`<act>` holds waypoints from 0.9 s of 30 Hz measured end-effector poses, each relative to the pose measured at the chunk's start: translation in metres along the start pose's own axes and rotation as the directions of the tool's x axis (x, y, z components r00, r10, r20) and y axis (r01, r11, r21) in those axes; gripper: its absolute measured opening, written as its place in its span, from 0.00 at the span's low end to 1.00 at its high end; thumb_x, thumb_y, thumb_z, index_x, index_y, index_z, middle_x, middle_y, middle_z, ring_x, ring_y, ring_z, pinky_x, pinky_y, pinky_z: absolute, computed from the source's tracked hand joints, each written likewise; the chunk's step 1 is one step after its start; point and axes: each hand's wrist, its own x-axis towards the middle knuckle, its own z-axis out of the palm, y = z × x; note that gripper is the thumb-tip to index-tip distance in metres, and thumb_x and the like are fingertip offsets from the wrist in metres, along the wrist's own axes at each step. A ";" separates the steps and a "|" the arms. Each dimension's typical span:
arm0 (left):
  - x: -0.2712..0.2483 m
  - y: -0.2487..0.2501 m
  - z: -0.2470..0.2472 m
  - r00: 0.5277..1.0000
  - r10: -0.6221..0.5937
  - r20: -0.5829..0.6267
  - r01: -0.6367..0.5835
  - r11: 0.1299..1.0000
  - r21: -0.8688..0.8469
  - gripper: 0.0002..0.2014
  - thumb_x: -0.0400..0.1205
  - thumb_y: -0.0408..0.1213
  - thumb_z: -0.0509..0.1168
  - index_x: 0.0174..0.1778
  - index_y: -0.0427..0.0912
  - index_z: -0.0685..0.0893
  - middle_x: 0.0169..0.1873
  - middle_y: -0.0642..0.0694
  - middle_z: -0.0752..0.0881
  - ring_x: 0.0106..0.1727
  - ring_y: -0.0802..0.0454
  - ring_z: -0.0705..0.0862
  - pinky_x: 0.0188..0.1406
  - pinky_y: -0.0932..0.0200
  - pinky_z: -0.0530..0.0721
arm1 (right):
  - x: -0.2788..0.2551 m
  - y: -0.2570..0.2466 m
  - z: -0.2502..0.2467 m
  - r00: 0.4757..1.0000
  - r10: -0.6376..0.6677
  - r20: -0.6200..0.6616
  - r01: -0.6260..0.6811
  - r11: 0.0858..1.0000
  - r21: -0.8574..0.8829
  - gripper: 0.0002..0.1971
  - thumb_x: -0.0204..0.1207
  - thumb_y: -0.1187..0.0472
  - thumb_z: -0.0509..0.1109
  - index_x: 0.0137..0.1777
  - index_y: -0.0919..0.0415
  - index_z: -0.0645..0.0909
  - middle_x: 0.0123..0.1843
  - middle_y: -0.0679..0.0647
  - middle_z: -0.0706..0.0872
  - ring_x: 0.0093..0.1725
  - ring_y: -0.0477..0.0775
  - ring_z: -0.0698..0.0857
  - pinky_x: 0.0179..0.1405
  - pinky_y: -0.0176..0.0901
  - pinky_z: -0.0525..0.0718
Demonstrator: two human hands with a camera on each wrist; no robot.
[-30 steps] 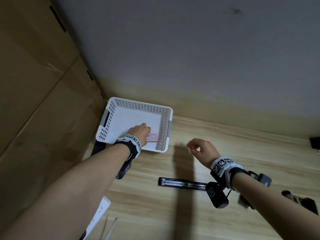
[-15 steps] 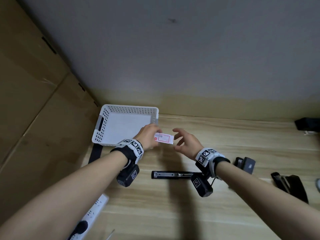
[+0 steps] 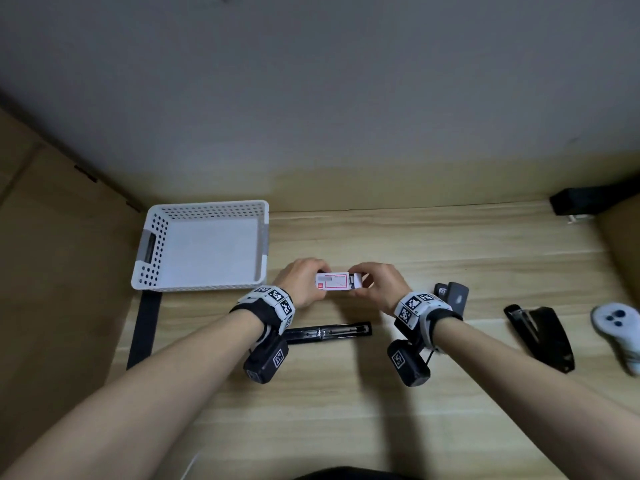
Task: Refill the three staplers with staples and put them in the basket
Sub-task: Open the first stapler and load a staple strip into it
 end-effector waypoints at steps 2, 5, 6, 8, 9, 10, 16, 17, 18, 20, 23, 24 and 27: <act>0.007 -0.003 0.006 1.000 -0.015 0.004 0.015 1.000 0.018 0.17 0.71 0.37 0.75 0.55 0.51 0.86 0.50 0.51 0.88 0.49 0.49 0.84 0.47 0.52 0.84 | 0.005 0.010 0.000 1.000 0.019 0.004 -0.019 1.000 0.001 0.21 0.63 0.57 0.83 0.58 0.53 0.87 0.50 0.49 0.90 0.41 0.50 0.86 0.49 0.46 0.85; 0.019 -0.011 0.013 0.999 -0.037 0.016 0.037 0.999 0.036 0.17 0.72 0.36 0.75 0.56 0.49 0.86 0.52 0.52 0.87 0.48 0.52 0.82 0.45 0.55 0.82 | 0.016 0.023 0.001 1.000 0.028 0.001 -0.028 0.999 -0.029 0.21 0.64 0.54 0.83 0.58 0.52 0.86 0.50 0.47 0.89 0.44 0.48 0.85 0.48 0.42 0.83; 0.024 -0.014 0.015 0.999 -0.039 0.020 0.038 0.998 0.045 0.16 0.73 0.36 0.75 0.57 0.49 0.85 0.52 0.52 0.86 0.48 0.52 0.82 0.45 0.56 0.82 | 0.019 0.026 0.001 1.000 0.021 0.003 -0.021 0.999 -0.046 0.20 0.65 0.53 0.82 0.57 0.51 0.86 0.50 0.46 0.88 0.45 0.47 0.84 0.47 0.41 0.81; 0.033 -0.020 0.019 0.999 -0.040 0.026 0.038 0.997 0.063 0.15 0.73 0.36 0.74 0.56 0.49 0.85 0.52 0.51 0.85 0.49 0.50 0.83 0.46 0.53 0.84 | 0.028 0.033 0.001 1.000 0.003 0.006 -0.002 0.997 -0.080 0.18 0.65 0.51 0.81 0.56 0.48 0.86 0.49 0.45 0.86 0.48 0.49 0.83 0.47 0.43 0.81; 0.038 -0.023 0.020 0.999 -0.043 0.030 0.041 0.997 0.072 0.14 0.74 0.36 0.73 0.55 0.49 0.85 0.51 0.51 0.84 0.49 0.49 0.83 0.46 0.52 0.84 | 0.033 0.036 0.002 1.000 -0.002 0.012 0.003 0.995 -0.103 0.18 0.66 0.50 0.81 0.55 0.47 0.86 0.49 0.45 0.85 0.49 0.49 0.82 0.48 0.44 0.81; 0.043 -0.026 0.022 0.998 -0.048 0.032 0.045 0.996 0.082 0.13 0.75 0.37 0.73 0.54 0.50 0.85 0.51 0.51 0.83 0.48 0.49 0.83 0.44 0.53 0.84 | 0.038 0.039 0.003 1.000 -0.006 0.020 0.009 0.992 -0.129 0.17 0.67 0.49 0.80 0.56 0.45 0.85 0.49 0.45 0.85 0.51 0.49 0.82 0.49 0.46 0.81; 0.060 -0.042 0.034 0.996 -0.080 0.031 0.074 0.986 0.148 0.10 0.77 0.39 0.72 0.53 0.51 0.85 0.50 0.52 0.78 0.44 0.52 0.80 0.35 0.58 0.76 | 0.055 0.051 0.010 0.998 0.012 0.056 0.001 0.975 -0.220 0.19 0.70 0.45 0.77 0.60 0.41 0.83 0.55 0.46 0.78 0.57 0.48 0.74 0.51 0.50 0.82; 0.060 -0.044 0.036 0.996 -0.081 0.033 0.075 0.985 0.157 0.09 0.77 0.39 0.71 0.53 0.51 0.85 0.50 0.52 0.78 0.45 0.51 0.80 0.34 0.58 0.74 | 0.056 0.052 0.011 0.998 0.016 0.057 -0.003 0.974 -0.224 0.19 0.70 0.45 0.78 0.61 0.41 0.82 0.55 0.46 0.78 0.58 0.49 0.74 0.52 0.50 0.82; 0.060 -0.045 0.038 0.996 -0.082 0.032 0.076 0.984 0.163 0.09 0.77 0.39 0.71 0.53 0.51 0.84 0.50 0.52 0.77 0.46 0.51 0.79 0.35 0.58 0.73 | 0.057 0.053 0.012 0.998 0.018 0.057 -0.004 0.973 -0.229 0.20 0.69 0.46 0.78 0.61 0.41 0.82 0.56 0.46 0.77 0.59 0.49 0.73 0.52 0.51 0.82; 0.059 -0.047 0.040 0.997 -0.082 0.017 0.078 0.983 0.168 0.09 0.77 0.38 0.70 0.53 0.50 0.84 0.51 0.51 0.77 0.48 0.52 0.78 0.35 0.57 0.72 | 0.057 0.055 0.013 0.998 0.018 0.055 -0.005 0.975 -0.224 0.21 0.69 0.46 0.78 0.62 0.42 0.82 0.55 0.46 0.77 0.58 0.49 0.74 0.52 0.52 0.83; 0.057 -0.047 0.042 0.997 -0.076 -0.008 0.076 0.982 0.174 0.10 0.78 0.37 0.70 0.54 0.49 0.83 0.51 0.51 0.77 0.50 0.50 0.78 0.36 0.56 0.72 | 0.057 0.057 0.012 0.998 0.031 0.046 -0.023 0.986 -0.163 0.21 0.67 0.49 0.80 0.61 0.45 0.83 0.54 0.47 0.77 0.56 0.48 0.77 0.54 0.52 0.83; 0.056 -0.046 0.042 0.997 -0.074 -0.009 0.074 0.981 0.179 0.10 0.78 0.37 0.70 0.54 0.49 0.83 0.51 0.50 0.77 0.51 0.50 0.78 0.36 0.56 0.72 | 0.057 0.058 0.010 0.999 0.038 0.036 -0.032 0.990 -0.136 0.22 0.67 0.50 0.81 0.61 0.46 0.84 0.54 0.47 0.77 0.54 0.48 0.78 0.54 0.51 0.83; 0.054 -0.044 0.041 0.997 -0.074 -0.005 0.074 0.977 0.201 0.10 0.79 0.38 0.69 0.55 0.47 0.83 0.52 0.49 0.77 0.52 0.48 0.78 0.36 0.55 0.72 | 0.052 0.061 0.006 0.998 0.054 0.011 -0.053 0.993 -0.106 0.21 0.66 0.51 0.81 0.60 0.47 0.84 0.53 0.46 0.77 0.49 0.46 0.80 0.52 0.48 0.84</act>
